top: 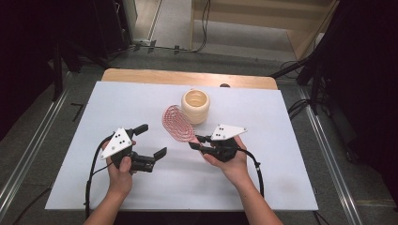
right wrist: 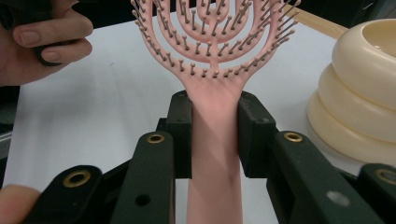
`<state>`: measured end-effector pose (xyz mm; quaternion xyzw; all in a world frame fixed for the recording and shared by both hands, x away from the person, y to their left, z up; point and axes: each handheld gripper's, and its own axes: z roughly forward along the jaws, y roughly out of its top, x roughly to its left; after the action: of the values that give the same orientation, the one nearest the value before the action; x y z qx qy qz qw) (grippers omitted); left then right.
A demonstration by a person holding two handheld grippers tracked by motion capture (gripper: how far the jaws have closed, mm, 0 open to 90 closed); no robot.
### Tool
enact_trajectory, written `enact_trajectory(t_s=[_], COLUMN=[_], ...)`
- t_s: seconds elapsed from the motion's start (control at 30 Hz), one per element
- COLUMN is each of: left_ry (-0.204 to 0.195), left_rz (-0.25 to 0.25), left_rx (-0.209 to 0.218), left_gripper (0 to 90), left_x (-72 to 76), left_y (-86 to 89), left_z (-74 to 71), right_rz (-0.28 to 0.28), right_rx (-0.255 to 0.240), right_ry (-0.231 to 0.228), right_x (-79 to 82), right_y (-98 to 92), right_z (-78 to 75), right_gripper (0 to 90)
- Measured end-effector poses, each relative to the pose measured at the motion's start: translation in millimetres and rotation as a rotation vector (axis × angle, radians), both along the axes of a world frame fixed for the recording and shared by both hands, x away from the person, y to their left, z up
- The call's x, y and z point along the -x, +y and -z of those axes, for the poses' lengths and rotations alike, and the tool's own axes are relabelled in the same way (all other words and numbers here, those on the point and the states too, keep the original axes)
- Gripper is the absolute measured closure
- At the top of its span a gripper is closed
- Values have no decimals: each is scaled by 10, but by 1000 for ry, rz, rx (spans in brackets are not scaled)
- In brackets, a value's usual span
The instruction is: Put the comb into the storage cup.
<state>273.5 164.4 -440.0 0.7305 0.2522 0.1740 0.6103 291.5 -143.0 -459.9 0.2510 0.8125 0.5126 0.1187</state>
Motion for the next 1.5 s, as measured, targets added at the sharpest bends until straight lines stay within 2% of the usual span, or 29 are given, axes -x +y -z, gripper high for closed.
enact_trajectory(t_s=[0.3,0.53,0.63,0.73,0.93,1.03,1.1,1.33,1.5], left_ry=[10,19,35,63,81,117,135,131,141], left_rz=[21,27,26,4,-10,-62,-77,-79,-104], left_rx=[9,17,28,36,46,31,39,56,50], left_gripper=[0,0,0,4,21,78,130,152,251], left_x=[-22,-33,-55,-84,-104,-126,-139,-131,-123], left_y=[-154,-270,-332,-391,-482,-525,-534,-558,-589], left_z=[-35,-55,-65,-67,-76,-77,-75,-100,-105], right_rz=[15,21,19,18,16,15,12,12,16], right_rx=[-35,-42,-42,-39,-38,-38,-40,-40,-28], right_ry=[-17,-22,-24,-26,-30,-29,-29,-37,-45], right_x=[85,129,138,151,175,181,184,203,222], right_y=[-38,-37,-24,-2,24,38,46,87,124], right_z=[45,102,115,127,142,159,166,173,191], right_gripper=[679,679,679,679,679,679,679,679,678])
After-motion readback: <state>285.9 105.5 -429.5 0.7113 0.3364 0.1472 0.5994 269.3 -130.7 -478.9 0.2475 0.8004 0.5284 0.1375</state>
